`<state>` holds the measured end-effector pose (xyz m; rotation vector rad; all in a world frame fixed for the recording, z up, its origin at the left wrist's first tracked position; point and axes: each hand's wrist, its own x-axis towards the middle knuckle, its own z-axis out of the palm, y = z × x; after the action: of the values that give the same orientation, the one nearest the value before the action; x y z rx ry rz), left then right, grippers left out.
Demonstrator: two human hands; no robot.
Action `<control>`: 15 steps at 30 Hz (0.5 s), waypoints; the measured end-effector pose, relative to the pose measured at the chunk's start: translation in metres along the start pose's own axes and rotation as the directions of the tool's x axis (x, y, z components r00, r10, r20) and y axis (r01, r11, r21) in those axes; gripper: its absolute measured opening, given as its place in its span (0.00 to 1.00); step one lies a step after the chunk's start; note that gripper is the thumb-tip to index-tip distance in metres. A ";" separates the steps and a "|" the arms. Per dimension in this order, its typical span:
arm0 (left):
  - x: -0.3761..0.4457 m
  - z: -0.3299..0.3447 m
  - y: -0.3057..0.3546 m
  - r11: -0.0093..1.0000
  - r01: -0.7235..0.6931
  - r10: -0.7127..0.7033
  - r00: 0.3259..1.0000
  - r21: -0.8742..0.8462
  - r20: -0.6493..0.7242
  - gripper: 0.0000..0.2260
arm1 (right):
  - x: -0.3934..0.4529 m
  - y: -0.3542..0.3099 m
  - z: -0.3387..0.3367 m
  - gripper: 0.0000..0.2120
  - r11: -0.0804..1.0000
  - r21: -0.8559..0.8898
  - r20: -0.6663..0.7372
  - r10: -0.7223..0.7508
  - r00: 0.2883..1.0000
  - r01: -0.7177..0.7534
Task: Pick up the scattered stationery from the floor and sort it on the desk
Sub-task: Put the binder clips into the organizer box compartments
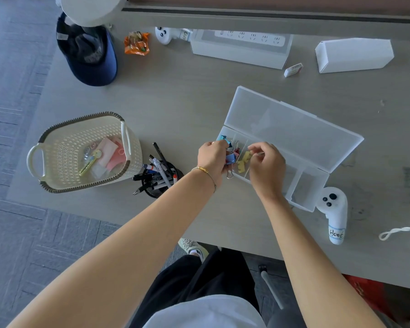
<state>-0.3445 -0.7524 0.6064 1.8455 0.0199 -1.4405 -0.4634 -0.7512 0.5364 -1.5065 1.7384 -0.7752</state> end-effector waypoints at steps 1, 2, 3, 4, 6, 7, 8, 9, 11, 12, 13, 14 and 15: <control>0.000 0.002 0.000 1.000 -0.018 0.018 1.000 0.012 0.005 0.06 | 0.001 -0.001 -0.002 0.16 0.999 0.044 -0.018 0.030 0.999 -0.030; 0.000 0.004 -0.001 0.999 -0.035 0.035 0.999 0.025 0.008 0.05 | 0.002 -0.001 -0.003 0.17 0.996 0.074 -0.024 0.056 0.998 -0.054; -0.001 0.006 -0.001 0.998 -0.050 0.049 0.999 0.038 0.011 0.04 | 0.002 -0.002 -0.005 0.17 0.993 0.097 -0.022 0.077 0.997 -0.074; -0.001 0.009 0.000 0.997 -0.063 0.062 0.998 0.044 0.018 0.03 | 0.002 -0.002 -0.006 0.17 0.989 0.115 -0.017 0.094 0.995 -0.091; -0.001 0.014 -0.001 0.995 -0.085 0.083 0.996 0.057 0.036 0.04 | 0.003 -0.003 -0.008 0.17 0.983 0.144 -0.014 0.119 0.993 -0.116; -0.001 0.017 -0.002 0.993 -0.094 0.090 0.995 0.066 0.052 0.04 | 0.003 -0.003 -0.008 0.17 0.980 0.154 -0.014 0.130 0.991 -0.126; -0.001 0.018 -0.002 0.992 -0.100 0.094 0.993 0.077 0.071 0.05 | 0.004 -0.002 -0.009 0.17 0.977 0.162 -0.013 0.140 0.990 -0.136; -0.001 0.019 -0.002 0.990 -0.106 0.098 0.991 0.092 0.089 0.06 | 0.004 -0.001 -0.009 0.17 0.975 0.168 -0.012 0.150 0.989 -0.146; -0.002 0.021 -0.003 0.987 -0.125 0.111 0.986 0.102 0.127 0.08 | 0.004 0.001 -0.009 0.16 0.971 0.180 -0.010 0.164 0.986 -0.159; -0.003 0.021 -0.003 0.983 -0.141 0.124 0.982 0.114 0.143 0.07 | 0.004 0.001 -0.009 0.17 0.970 0.182 -0.009 0.169 0.986 -0.164; -0.005 0.021 -0.003 0.978 -0.161 0.138 0.977 0.135 0.162 0.06 | 0.004 0.001 -0.009 0.17 0.969 0.180 -0.006 0.173 0.985 -0.169; -0.006 0.021 -0.004 0.971 -0.179 0.150 0.972 0.157 0.182 0.05 | 0.004 0.001 -0.008 0.16 0.969 0.176 -0.004 0.177 0.984 -0.173; -0.008 0.020 -0.004 0.962 -0.202 0.164 0.966 0.185 0.201 0.05 | 0.004 0.001 -0.009 0.16 0.969 0.174 -0.002 0.181 0.983 -0.178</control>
<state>-0.3656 -0.7577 0.6095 1.8127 -0.3958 -1.5198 -0.4713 -0.7551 0.5400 -1.2118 1.7442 -0.8249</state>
